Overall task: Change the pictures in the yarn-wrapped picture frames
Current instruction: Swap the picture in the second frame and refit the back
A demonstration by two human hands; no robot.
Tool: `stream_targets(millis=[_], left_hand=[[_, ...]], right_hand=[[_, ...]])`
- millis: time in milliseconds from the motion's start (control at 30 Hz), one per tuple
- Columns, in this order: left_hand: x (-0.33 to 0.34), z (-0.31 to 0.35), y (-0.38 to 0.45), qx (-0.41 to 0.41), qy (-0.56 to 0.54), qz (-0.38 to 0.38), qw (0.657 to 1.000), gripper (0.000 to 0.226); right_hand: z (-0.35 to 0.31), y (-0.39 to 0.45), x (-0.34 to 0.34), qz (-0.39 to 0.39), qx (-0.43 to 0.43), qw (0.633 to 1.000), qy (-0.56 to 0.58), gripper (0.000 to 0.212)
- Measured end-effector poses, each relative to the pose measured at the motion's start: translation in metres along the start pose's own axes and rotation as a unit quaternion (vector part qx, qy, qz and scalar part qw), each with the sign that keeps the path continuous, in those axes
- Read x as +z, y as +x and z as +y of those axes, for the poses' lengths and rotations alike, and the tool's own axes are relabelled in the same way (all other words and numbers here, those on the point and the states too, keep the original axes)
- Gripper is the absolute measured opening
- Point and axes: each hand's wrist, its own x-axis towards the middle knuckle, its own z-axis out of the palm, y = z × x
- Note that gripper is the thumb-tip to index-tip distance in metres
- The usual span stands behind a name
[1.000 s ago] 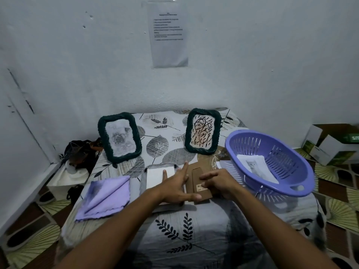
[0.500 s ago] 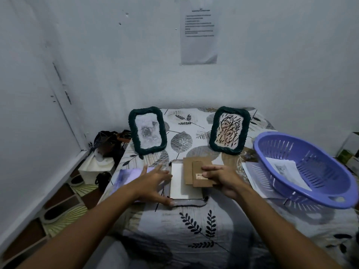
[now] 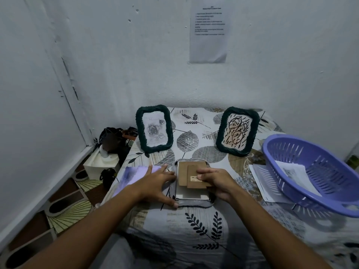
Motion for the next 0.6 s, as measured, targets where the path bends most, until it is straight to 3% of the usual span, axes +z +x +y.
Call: stream_targets(millis=[233,600], left_hand=[[-0.0005,0.0027,-0.0001,-0.018,-0.003,0.000,1.000,0.102],[-0.0049,0.0057,-0.0015,-0.028,-0.021,0.001,0.999,0.100]], right_hand=[[0.0051,0.0038,0.0016,-0.001,0.008,1.000,0.008,0.030],[0.0070,0.0068,0.0005,0.003,0.011,1.000,0.002,0.027]])
